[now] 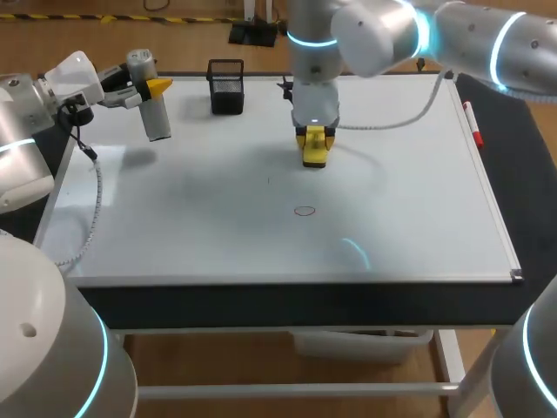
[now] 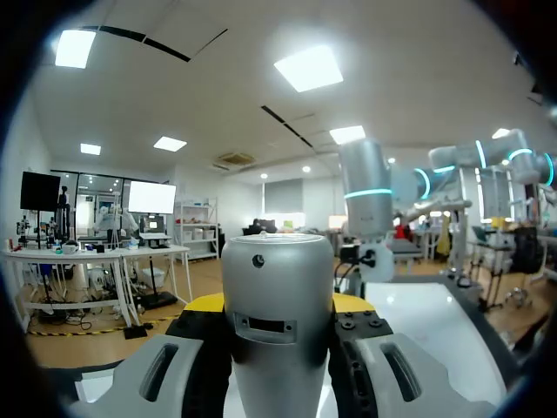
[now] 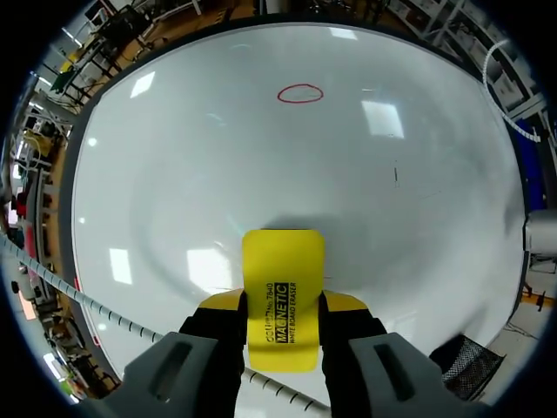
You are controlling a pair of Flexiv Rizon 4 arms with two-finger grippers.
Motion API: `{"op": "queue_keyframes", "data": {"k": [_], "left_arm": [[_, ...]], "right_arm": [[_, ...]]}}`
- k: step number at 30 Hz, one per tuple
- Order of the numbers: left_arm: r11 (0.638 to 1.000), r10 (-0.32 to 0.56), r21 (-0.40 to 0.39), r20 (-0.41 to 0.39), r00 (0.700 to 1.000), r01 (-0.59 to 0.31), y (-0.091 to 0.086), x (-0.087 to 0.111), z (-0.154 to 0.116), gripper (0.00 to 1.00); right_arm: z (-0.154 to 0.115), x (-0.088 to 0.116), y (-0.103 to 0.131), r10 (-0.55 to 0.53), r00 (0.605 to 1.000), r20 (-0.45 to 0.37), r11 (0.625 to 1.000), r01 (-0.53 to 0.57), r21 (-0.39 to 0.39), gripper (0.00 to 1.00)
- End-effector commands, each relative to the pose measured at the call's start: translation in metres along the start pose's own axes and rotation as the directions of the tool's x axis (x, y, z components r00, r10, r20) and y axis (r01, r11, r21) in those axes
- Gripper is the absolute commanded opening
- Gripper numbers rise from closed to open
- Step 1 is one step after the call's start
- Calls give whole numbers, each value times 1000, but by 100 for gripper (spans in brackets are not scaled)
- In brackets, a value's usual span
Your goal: Pick up the inspection probe, press it on each red-marked spot on the whiteboard one by one, put down the probe, pick up the eraser, and wipe off all the red marks.
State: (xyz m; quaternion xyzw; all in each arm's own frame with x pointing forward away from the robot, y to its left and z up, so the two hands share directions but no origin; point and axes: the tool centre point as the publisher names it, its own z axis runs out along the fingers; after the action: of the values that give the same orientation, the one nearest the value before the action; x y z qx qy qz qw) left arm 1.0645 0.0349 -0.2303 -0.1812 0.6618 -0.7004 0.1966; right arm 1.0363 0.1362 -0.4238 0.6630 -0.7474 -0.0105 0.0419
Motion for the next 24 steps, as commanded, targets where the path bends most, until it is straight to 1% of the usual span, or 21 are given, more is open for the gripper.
{"op": "queue_keyframes", "data": {"k": [1,7,14,18,24], "left_arm": [[1000,2,1,4,1000,-2,-1,1,1,0],[1000,2,1,4,1000,-2,-1,1,1,0],[1000,2,1,4,1000,-2,-1,1,1,0],[1000,2,1,4,1000,-2,-1,1,1,0],[1000,2,1,4,1000,-2,-1,1,1,0]], "right_arm": [[2,17,2,14,1000,2,1000,-14,9,0],[3,31,0,47,999,-3,999,-47,5,0],[-2,39,-1,62,998,-1,998,-62,10,0],[-12,44,-2,76,997,20,997,-77,12,0],[-27,61,-8,106,994,28,994,-106,21,0]]}}
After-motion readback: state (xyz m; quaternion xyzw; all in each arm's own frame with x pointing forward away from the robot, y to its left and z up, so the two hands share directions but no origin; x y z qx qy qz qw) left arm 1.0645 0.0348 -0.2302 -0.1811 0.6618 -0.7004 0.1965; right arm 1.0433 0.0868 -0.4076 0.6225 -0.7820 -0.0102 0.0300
